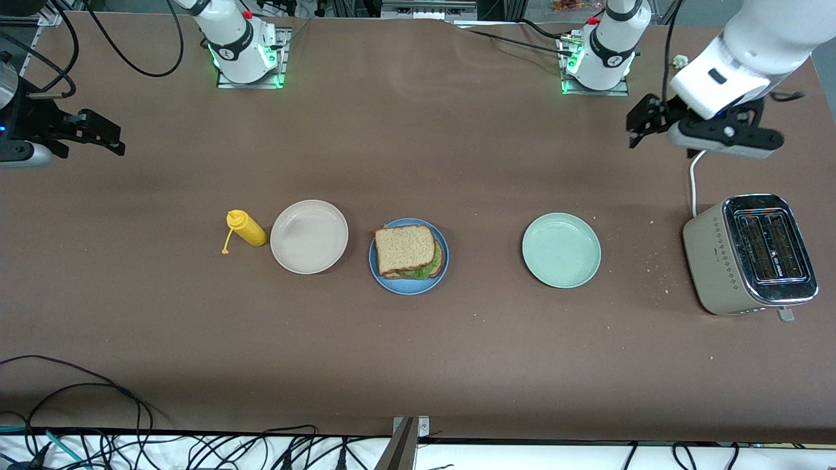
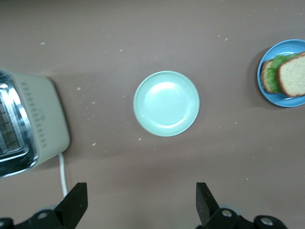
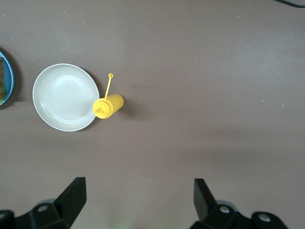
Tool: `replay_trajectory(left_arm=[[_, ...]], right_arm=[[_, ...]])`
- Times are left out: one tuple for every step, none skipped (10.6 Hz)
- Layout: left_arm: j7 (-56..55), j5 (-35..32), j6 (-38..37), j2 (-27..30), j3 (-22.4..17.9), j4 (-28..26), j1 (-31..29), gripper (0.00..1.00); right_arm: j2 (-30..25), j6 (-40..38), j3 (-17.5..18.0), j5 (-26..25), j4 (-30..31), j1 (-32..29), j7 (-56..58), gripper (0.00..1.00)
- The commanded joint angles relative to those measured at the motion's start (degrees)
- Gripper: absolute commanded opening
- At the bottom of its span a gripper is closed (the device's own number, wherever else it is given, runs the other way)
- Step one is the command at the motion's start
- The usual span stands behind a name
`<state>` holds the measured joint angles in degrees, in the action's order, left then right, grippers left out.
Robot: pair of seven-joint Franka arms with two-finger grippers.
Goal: Make sandwich in blue plate with both arms
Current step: 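Open the left gripper and raise it back toward the toaster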
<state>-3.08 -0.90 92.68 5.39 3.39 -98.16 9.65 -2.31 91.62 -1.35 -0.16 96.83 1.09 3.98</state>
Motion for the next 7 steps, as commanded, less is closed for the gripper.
replay_trajectory(left_arm=[[0.4,-3.0,-7.1,-0.6,-3.8,5.0,-0.2,1.0],[0.4,-3.1,-7.5,-0.6,-4.8,5.2,-0.1,1.0],[0.3,-3.0,-7.6,-0.8,-4.9,5.1,-0.1,1.0],[0.4,-2.7,-7.8,-1.2,-5.2,5.2,-0.1,1.0],[0.4,-2.4,-8.0,-1.5,-5.3,5.9,-0.1,1.0],[0.4,-2.4,-9.0,-2.8,-5.4,7.4,-0.1,1.0],[0.4,-2.2,-10.1,-4.8,-5.7,10.1,0.1,1.0]], right_arm=[[-0.4,-0.1,0.3,-0.6,-0.1,-0.1,-0.4,1.0],[-0.4,-0.2,0.3,-0.6,-0.1,-0.1,-0.4,1.0],[-0.4,-0.2,0.3,-0.5,-0.1,-0.2,-0.4,1.0],[-0.4,-0.2,0.3,-0.5,-0.1,-0.2,-0.4,1.0],[-0.4,-0.2,0.3,-0.5,-0.1,-0.1,-0.4,1.0],[-0.5,-0.2,0.3,-0.5,-0.1,-0.1,-0.4,1.0],[-0.5,-0.2,0.3,-0.5,-0.1,-0.2,-0.4,1.0]])
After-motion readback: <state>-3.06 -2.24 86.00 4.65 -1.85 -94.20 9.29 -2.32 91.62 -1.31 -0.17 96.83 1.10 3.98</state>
